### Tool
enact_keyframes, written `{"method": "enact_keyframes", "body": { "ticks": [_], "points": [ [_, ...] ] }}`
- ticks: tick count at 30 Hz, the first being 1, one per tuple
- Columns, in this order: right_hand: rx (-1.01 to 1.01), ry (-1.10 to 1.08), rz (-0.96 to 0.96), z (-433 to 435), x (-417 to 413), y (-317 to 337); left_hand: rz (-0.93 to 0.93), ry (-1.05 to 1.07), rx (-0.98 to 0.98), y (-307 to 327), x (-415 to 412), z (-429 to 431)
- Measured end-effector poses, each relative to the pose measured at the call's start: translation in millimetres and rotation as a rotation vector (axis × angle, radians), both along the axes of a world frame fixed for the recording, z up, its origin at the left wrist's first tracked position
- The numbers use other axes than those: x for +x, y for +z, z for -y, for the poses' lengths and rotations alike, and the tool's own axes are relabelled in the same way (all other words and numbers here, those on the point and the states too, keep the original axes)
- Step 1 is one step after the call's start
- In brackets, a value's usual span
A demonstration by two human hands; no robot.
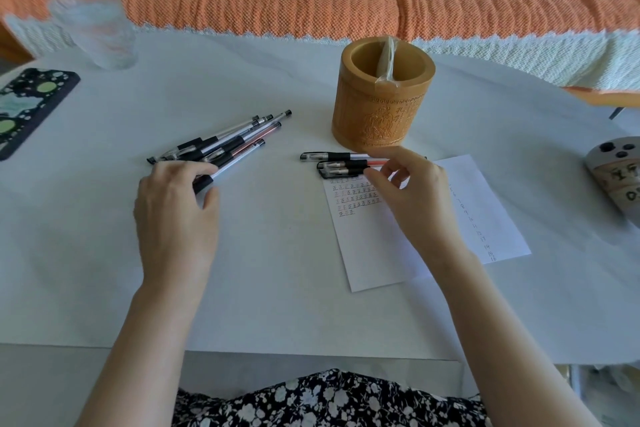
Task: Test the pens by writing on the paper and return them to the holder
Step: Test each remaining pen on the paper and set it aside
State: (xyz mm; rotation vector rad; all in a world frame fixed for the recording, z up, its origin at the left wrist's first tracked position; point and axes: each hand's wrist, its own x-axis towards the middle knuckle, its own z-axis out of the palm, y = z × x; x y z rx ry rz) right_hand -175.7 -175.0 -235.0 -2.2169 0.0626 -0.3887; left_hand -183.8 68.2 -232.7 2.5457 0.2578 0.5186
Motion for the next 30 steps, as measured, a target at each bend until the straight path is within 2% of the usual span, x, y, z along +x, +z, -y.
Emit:
{"method": "enact_keyframes", "body": {
  "ticks": [13, 18, 21, 23, 25, 30],
  "points": [
    [0.023, 0.029, -0.031, -2, -9, 4, -0.067, 0.034, -0.030, -3, -3, 4],
    [0.021, 0.043, -0.038, -4, -12, 4, -0.016, 0.028, -0.047, 1, -6, 9],
    [0.085, 0.062, -0.042, -8, -14, 6, 0.079, -0.074, -0.063, 5, -7, 13],
    [0.192, 0.100, -0.065, -12, -15, 9, 0.110, -0.174, -0.149, 9, -9, 20],
    [0.322, 0.154, -0.096, -16, -17, 14, 0.115, -0.278, -0.242, 13, -11, 30],
    [0.592, 0.275, -0.185, -22, -19, 22, 0.089, -0.577, -0.299, 18, -17, 50]
  ]
}}
